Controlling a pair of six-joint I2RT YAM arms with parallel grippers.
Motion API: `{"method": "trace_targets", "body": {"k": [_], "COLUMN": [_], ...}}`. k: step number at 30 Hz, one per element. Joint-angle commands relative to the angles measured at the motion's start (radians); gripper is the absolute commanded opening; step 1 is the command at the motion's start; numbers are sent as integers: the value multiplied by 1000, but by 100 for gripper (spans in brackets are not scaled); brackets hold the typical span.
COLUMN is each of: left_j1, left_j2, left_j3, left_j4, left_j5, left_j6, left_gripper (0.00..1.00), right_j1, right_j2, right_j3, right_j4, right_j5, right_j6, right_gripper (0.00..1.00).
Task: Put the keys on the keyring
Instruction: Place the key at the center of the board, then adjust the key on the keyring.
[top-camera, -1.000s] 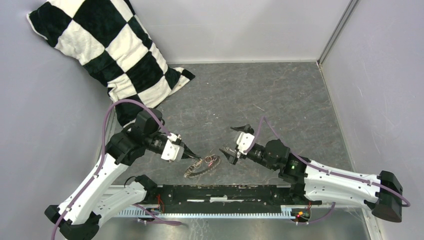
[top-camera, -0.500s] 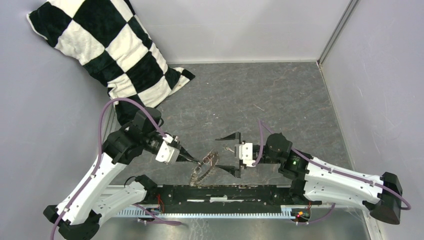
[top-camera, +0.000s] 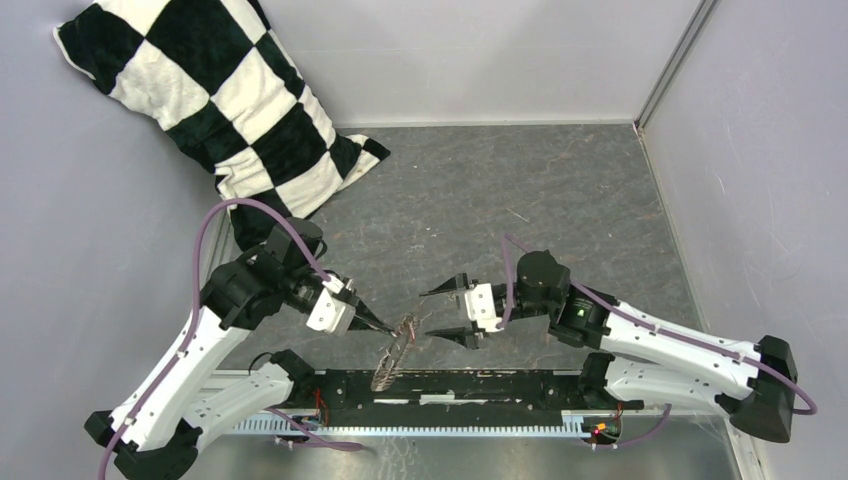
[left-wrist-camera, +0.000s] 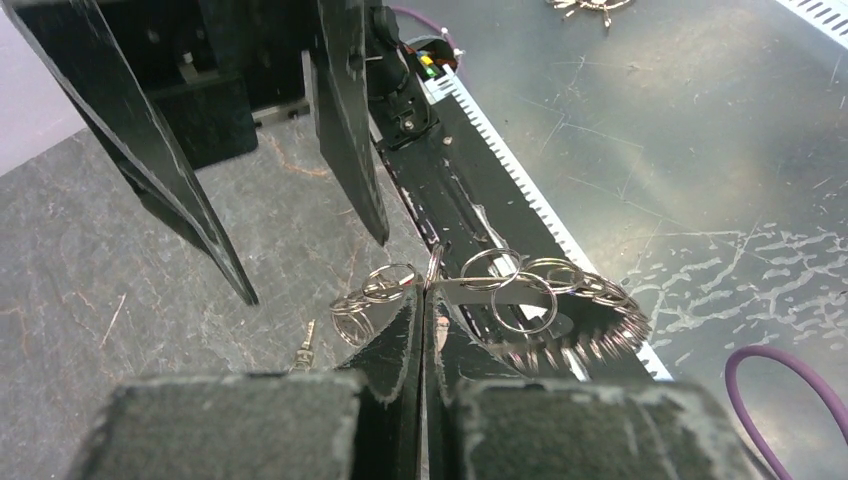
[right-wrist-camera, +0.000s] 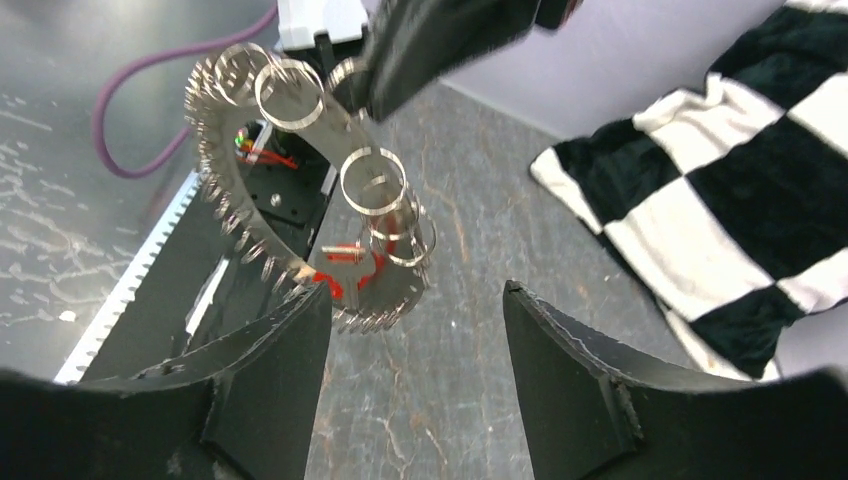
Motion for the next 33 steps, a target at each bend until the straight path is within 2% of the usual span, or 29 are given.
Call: {"method": "trace_targets", "body": {"k": [1, 5, 10, 11, 15, 19, 20, 27, 28, 30, 31, 33], "left_j1": [-8, -12, -15, -15, -15, -15, -15, -15, -15, -15, -15, -15], "left_j2": [-12, -15, -21, -21, -20, -21, -21, -33, -35, -41, -41, -36], "left_j3": [56, 63, 61, 63, 70, 78, 78, 59, 53, 47, 47, 59], "left_j4": [5, 5, 4, 5, 6, 4, 4, 4, 4, 4, 4, 4], "left_j5": [51, 53, 47, 43, 30, 14, 11, -40, -52, -68, -73, -77], "left_j6": [47, 41, 41, 42, 53, 66, 70, 73, 68, 56, 44, 11], "left_gripper": [2, 2, 2, 2, 2, 2, 2, 2, 5, 30, 37, 42], "right_j1": [-32, -45, -53, -52, -52, -53, -52, -53, -53, -52, -52, -52], "right_j2": [49, 97, 158, 172, 208, 192, 178, 84, 74, 61, 58, 62], "right_j3": [30, 35, 49, 54, 64, 51, 45, 54, 68, 90, 105, 142], "right_j4": [-5, 59, 146, 148, 129, 108, 103, -25, -62, -121, -168, -252], "right_j5": [-31, -89, -240, -265, -363, -399, -393, -244, -224, -171, -150, -111], "right_j6": [17, 53, 122, 125, 142, 156, 158, 135, 124, 111, 101, 76], "right_gripper": [69, 71, 70, 67, 46, 14, 10, 6, 4, 3, 3, 3]}}
